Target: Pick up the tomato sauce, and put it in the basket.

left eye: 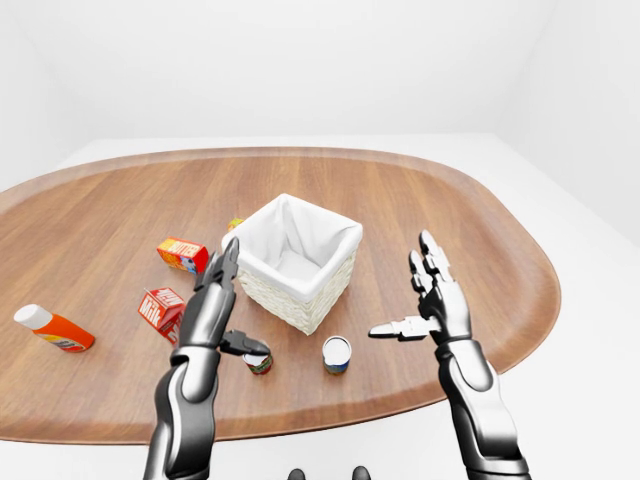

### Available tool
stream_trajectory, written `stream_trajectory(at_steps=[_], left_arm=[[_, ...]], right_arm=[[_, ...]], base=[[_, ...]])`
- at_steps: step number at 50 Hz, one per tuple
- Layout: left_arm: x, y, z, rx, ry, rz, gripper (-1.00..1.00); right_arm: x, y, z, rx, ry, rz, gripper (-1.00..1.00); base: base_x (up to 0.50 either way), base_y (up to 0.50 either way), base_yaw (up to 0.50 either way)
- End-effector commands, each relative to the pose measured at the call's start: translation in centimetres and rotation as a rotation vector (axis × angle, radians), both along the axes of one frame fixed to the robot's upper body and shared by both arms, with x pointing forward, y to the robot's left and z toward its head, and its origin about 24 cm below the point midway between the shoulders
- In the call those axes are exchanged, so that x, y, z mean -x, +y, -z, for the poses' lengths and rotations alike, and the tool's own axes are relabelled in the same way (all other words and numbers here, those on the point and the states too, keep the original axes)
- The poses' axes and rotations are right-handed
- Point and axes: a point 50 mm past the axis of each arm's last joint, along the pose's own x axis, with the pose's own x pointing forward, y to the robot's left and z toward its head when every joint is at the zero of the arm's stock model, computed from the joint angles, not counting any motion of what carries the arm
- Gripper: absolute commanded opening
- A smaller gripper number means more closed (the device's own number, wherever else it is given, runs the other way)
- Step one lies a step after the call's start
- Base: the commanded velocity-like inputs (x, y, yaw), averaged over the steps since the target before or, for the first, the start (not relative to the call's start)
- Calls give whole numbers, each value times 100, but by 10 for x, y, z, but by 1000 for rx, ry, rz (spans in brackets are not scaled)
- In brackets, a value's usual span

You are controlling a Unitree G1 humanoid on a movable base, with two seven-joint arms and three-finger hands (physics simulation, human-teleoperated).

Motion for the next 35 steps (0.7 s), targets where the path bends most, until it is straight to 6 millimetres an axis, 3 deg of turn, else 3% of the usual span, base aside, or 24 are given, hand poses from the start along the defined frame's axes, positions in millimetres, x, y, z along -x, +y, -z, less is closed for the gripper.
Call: stream_trajectory(at_steps=[1, 35], left_arm=[[1, 0, 5, -7, 17, -7, 100], [-3, -6, 28, -19, 51, 9, 100]], right_arm=[[0, 0, 0, 1, 1, 0, 100], [-1, -1, -1, 2, -2, 4, 100]], base=[[0, 0, 0], [0, 0, 0]])
